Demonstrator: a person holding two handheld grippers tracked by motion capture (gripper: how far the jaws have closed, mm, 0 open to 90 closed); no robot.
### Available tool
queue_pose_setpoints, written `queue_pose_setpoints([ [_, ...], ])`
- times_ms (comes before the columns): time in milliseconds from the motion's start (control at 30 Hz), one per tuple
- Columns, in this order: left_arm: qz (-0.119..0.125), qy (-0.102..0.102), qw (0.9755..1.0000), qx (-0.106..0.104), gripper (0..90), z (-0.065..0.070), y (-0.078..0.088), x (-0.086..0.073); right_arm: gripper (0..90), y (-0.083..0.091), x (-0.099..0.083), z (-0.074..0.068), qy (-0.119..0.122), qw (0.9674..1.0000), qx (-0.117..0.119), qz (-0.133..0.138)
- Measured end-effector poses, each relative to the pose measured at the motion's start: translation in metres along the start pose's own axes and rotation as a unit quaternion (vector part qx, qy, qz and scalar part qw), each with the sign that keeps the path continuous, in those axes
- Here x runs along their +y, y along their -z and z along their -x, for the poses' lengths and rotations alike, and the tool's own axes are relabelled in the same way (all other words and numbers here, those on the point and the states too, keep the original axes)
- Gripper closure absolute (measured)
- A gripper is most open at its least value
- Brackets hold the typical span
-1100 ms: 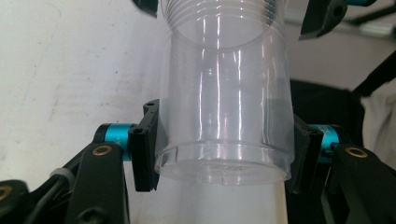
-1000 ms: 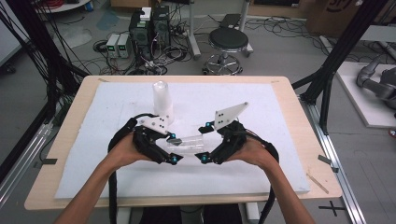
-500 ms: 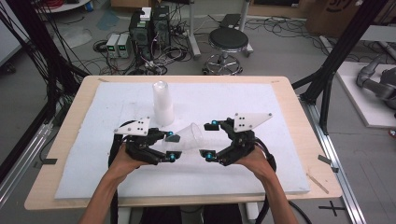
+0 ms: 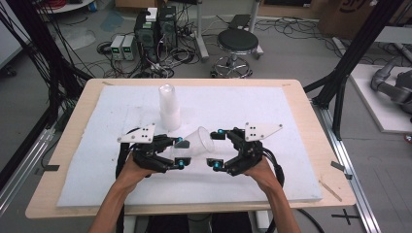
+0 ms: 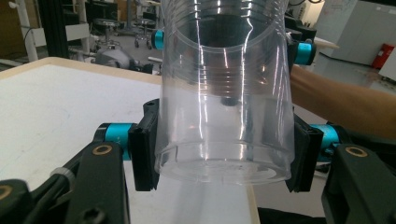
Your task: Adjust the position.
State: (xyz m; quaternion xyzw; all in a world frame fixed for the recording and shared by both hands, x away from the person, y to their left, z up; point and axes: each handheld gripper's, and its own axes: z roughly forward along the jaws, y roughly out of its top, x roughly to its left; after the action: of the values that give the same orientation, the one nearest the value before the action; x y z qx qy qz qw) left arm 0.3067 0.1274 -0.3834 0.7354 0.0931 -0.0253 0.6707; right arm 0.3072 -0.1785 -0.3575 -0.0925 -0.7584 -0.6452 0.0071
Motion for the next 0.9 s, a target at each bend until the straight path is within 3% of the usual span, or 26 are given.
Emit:
queue_pose_setpoints([
  [267,0.008,-0.005,0.9998,-0.016,41.3,0.001,-0.014,0.002,14.8,-0.010,0.000,0.001,-0.005,0.9996,0.020,0.021],
  [600,0.006,-0.006,0.9997,-0.023,41.4,0.003,-0.016,0.003,17.9,-0.011,-0.001,0.003,-0.012,0.9988,0.031,0.035],
  [900,0.000,-0.006,0.9997,-0.023,41.5,0.003,-0.017,0.002,28.6,-0.010,-0.003,0.003,-0.008,0.9979,0.044,0.047],
])
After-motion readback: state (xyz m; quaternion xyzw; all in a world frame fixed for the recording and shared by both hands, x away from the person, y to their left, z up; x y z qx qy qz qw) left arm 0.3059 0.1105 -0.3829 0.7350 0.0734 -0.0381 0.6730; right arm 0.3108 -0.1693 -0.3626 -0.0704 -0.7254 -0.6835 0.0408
